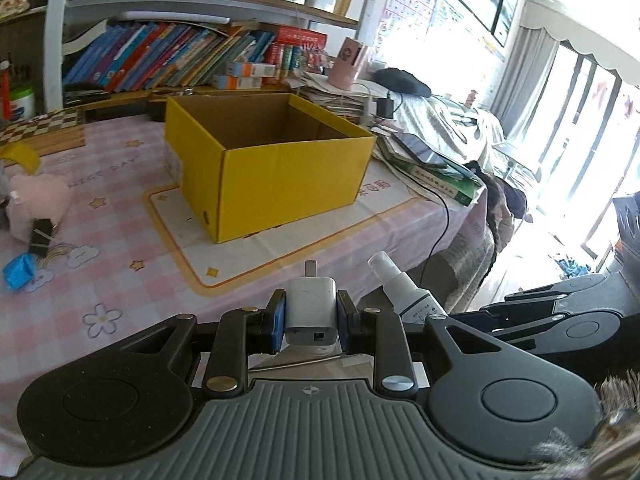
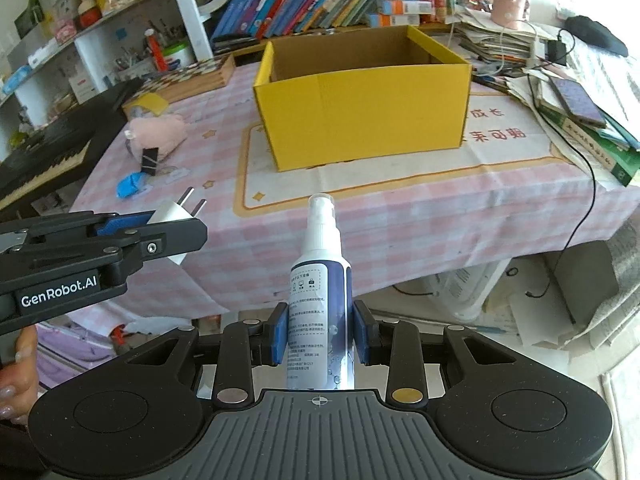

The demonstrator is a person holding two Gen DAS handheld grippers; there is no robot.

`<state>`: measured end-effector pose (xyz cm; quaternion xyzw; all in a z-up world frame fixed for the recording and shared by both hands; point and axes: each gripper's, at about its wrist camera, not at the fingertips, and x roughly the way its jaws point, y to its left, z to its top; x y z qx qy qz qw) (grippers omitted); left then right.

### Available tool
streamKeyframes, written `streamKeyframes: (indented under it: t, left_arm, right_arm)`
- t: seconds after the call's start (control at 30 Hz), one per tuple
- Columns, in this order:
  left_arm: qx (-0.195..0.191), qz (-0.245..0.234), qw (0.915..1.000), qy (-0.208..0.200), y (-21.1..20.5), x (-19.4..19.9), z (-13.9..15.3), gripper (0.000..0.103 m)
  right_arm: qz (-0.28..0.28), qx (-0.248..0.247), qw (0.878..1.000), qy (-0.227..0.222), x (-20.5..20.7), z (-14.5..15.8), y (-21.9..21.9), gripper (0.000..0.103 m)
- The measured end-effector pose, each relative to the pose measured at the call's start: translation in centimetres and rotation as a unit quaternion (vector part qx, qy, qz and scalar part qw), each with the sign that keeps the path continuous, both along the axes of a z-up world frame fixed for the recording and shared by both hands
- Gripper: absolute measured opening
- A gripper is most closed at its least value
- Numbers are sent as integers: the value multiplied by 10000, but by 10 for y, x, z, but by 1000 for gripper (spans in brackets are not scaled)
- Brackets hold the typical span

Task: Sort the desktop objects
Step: 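Carry the charger and spray bottle in both tools over the yellow box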

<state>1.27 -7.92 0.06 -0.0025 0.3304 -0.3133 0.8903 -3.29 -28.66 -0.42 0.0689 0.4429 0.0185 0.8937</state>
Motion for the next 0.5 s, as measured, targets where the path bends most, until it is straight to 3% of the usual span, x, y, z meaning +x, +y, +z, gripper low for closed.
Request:
streamKeyframes:
  t: [0.5]
  left_arm:
    - [45,3,10000,-53,-23,18,3,23]
  right_arm:
    - [87,-15,10000,-45,21,3,-21,33]
